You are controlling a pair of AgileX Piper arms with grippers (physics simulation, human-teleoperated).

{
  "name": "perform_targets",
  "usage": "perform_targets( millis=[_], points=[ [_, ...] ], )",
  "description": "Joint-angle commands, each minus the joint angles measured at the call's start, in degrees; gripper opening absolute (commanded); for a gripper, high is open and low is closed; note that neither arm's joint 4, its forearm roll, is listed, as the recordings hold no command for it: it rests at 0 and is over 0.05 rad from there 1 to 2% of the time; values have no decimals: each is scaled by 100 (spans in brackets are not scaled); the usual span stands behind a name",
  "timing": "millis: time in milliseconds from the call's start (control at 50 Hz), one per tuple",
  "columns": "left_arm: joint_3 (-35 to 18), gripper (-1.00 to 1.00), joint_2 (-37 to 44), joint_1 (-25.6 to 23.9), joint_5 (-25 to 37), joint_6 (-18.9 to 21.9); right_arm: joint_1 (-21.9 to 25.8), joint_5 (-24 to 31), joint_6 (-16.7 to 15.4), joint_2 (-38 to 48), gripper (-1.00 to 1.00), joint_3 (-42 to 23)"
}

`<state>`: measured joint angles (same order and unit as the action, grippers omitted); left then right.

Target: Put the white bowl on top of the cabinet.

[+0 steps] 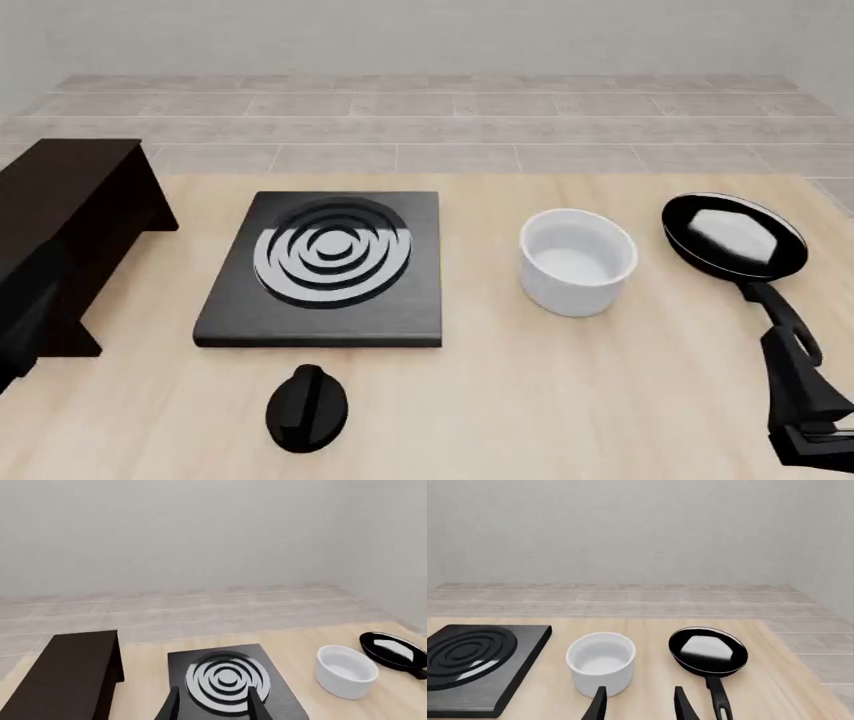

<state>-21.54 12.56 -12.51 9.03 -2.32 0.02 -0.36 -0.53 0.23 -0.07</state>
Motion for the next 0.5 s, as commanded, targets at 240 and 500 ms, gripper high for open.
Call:
perform_targets(
  millis=[240,500],
  points=[
    [-2029,100,2162,-874,-6,-68,-4,12,37,20,100,2],
    [-3041,100,4384,-2012,-263,345,-2,9,4,-3,100,2]
  ],
)
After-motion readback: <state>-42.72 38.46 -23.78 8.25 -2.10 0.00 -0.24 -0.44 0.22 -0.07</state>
